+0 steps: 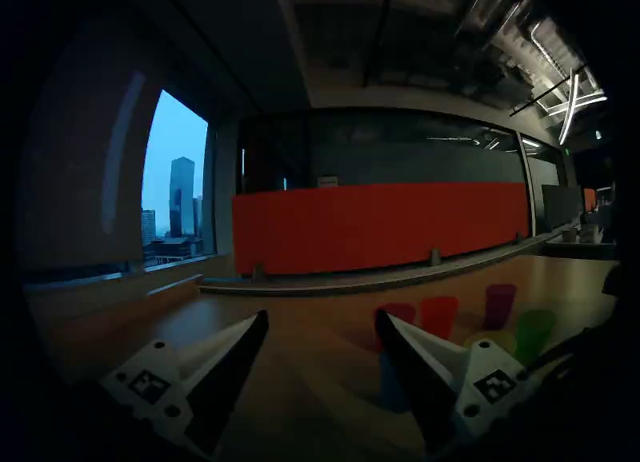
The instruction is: Pour water
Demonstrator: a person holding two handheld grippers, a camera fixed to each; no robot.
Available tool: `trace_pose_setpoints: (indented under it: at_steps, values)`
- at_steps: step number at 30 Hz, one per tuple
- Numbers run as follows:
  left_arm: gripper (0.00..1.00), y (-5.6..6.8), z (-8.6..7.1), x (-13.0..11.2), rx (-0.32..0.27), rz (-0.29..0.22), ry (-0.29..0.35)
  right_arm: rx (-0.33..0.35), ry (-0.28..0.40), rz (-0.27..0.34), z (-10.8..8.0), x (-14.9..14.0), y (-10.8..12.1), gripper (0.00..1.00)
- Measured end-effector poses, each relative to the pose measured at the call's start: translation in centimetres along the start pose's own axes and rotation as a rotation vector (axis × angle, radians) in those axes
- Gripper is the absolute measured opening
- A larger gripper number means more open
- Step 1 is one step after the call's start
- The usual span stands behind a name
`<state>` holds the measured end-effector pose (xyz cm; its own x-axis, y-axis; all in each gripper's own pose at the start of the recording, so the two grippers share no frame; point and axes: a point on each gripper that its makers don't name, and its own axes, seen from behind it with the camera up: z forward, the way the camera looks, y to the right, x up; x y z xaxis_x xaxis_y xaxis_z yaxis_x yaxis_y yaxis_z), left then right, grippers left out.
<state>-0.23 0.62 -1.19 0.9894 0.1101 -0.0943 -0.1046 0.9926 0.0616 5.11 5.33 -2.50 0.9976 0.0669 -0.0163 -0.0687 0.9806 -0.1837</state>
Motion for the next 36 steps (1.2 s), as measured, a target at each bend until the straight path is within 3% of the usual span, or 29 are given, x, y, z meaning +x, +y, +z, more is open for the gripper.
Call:
trace_pose_setpoints:
  at_steps: [11, 36]
  values:
    - [1.0, -0.9, -0.5, -0.9, 0.004, -0.048, 0.0, 0.001, 0.009, -0.003, -0.2, 0.9, -0.2, 0.98]
    - [1.0, -0.8, 0.3, -2.5, -0.002, -0.054, -0.057, 0.013, 0.014, -0.018, -0.6, 1.4, -0.5, 0.98]
